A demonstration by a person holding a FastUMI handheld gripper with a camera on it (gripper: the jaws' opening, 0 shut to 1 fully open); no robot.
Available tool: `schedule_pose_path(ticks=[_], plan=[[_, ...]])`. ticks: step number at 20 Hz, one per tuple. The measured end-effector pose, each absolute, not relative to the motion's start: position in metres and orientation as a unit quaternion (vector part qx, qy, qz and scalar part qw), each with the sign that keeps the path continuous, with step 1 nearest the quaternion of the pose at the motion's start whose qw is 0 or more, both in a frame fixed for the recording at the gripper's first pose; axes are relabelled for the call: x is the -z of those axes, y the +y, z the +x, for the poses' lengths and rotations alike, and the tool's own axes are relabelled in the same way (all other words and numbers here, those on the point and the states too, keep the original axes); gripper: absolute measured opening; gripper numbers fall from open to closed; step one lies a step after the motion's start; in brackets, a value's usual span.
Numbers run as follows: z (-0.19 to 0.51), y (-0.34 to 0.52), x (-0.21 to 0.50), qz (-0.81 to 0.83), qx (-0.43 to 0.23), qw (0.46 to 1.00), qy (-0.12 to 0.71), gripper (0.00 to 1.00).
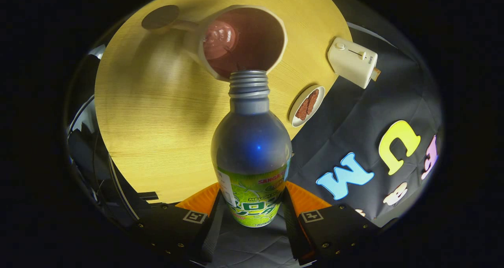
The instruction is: Take the bottle from table, then pour the juice into the cup, finally place the bottle on the coaster
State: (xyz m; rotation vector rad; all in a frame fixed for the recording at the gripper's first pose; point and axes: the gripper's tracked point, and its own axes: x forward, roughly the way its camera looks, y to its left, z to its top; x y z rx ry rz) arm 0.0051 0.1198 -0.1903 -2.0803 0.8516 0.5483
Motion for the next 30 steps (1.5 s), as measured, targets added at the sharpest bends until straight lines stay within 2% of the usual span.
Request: schedule_pose_path(ticks=[15,22,24,30], plan=[[0.005,0.121,0.189,-0.819,-0.219,0.413,0.333,0.72],[0.002,0.122,0.193,-0.806,-0.230,0.438,0.326,0.72],[0.001,0.121,0.197,-0.798,-0.236,0.451,0.324,0.72],[-0.008,0.118,0.221,-0.722,-0.269,0.539,0.342,0.72]])
